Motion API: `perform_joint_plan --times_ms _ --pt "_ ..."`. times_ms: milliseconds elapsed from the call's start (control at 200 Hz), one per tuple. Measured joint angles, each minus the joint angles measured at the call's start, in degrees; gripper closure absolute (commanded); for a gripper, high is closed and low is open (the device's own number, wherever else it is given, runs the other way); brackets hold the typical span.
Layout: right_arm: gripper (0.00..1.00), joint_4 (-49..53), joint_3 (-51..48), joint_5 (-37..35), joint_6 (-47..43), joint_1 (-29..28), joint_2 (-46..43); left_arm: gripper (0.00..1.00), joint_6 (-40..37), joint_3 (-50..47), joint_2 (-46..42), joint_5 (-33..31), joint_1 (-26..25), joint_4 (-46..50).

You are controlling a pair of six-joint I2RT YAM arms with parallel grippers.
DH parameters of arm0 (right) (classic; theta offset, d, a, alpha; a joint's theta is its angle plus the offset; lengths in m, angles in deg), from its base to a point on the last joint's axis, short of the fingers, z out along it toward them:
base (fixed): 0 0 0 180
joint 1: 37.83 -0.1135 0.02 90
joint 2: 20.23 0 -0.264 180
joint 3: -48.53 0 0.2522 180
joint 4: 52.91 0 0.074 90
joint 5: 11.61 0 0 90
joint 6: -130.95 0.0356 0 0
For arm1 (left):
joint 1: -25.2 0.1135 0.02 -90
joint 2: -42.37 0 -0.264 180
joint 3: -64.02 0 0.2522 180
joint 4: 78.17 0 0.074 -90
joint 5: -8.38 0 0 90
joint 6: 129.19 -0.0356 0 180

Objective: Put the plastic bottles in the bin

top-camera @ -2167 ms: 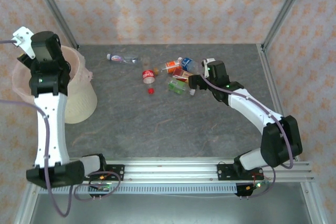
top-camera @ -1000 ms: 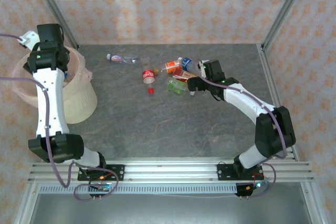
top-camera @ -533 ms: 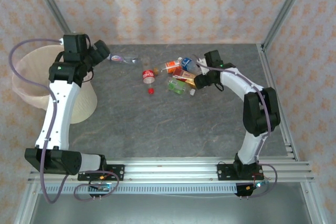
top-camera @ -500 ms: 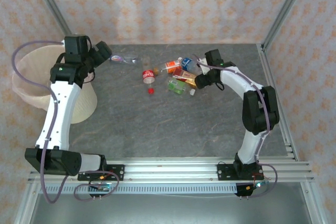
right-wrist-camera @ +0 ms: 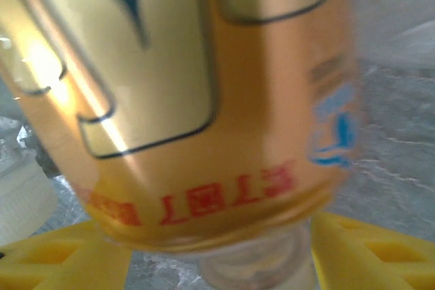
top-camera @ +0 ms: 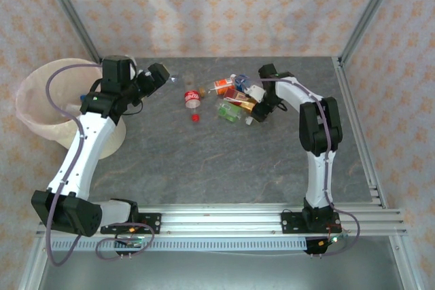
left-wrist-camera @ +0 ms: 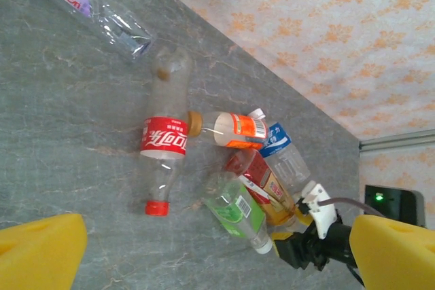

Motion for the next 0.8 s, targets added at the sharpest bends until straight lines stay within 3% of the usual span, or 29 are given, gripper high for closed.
perform_joint_plan --times_ms 400,651,801 --pt "0.63 -5.8 -6.6 0.0 -4.5 -0.1 -2.2 0.00 0.0 2.9 6.6 0.9 -3.1 -0.1" --pt "0.84 -11.6 -15.9 1.3 -1.6 -0.2 -14.3 0.00 0.1 3.4 7.6 3.5 -4.3 -1.6" --pt "0.89 -18.4 -22.4 3.6 3.5 -0.5 -23.9 0.00 0.4 3.4 9.1 6.6 -4.4 -4.3"
